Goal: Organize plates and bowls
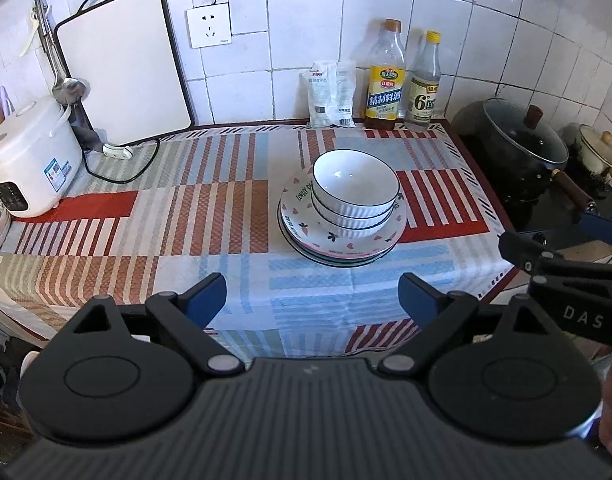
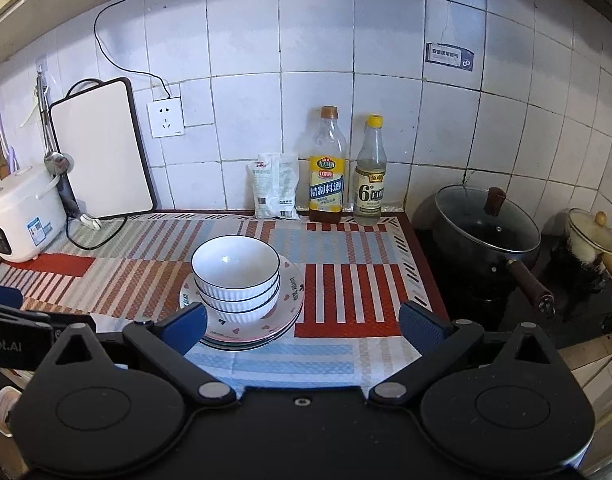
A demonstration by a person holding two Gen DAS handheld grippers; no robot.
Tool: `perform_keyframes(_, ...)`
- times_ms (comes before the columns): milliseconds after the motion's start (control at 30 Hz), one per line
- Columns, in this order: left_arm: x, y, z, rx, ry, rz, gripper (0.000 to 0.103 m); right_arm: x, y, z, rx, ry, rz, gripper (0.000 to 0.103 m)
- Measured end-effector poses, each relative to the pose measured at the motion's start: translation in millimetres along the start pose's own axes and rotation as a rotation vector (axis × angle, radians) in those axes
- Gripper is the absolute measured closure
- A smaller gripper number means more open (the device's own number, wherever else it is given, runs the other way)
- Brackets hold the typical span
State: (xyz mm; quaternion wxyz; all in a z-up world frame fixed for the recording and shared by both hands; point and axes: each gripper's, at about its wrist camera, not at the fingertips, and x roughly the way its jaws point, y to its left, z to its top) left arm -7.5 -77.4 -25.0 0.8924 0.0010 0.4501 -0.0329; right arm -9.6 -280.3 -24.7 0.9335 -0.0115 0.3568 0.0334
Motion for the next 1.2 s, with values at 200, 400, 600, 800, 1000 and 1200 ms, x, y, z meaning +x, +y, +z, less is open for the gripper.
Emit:
perform_keyframes(200,0.0,-2.1,-1.3,0.016,-0.019,-0.005,0.009,-1.8,3.6,0.4,-0.018,-0.011,-0.001,0.0)
perform_keyframes(400,-0.1,-2.4,-0.6,0.013,-0.028,-0.008,0.009,-1.5,4.4,2.0,-0.022,-0.018,-0.013,0.0)
perform_keyframes(600,0.0,-3.0,0.4,0.021,-0.035,0.006,0.009,-0.9,0.6,4.0,-0.012,-0.018,-0.018,0.0)
perform_keyframes(800,0.0,-1.8,0.5,0.013,-0.037,0.006,0.009,-0.2,0.0,3.3,-0.01,-0.013,-0.019,0.0)
perform_keyframes(1000,-1.7,-2.2,0.4,0.015,-0.048,0.026,0.009,-2.1,0.2,1.6,-0.011,-0.01,-0.023,0.0)
perform_keyframes(1200,-5.3,-1.6,1.3,0.015,-0.056,0.033,0.009,-3.6,-1.8,0.5,-0.006,-0.004,-0.022,0.0)
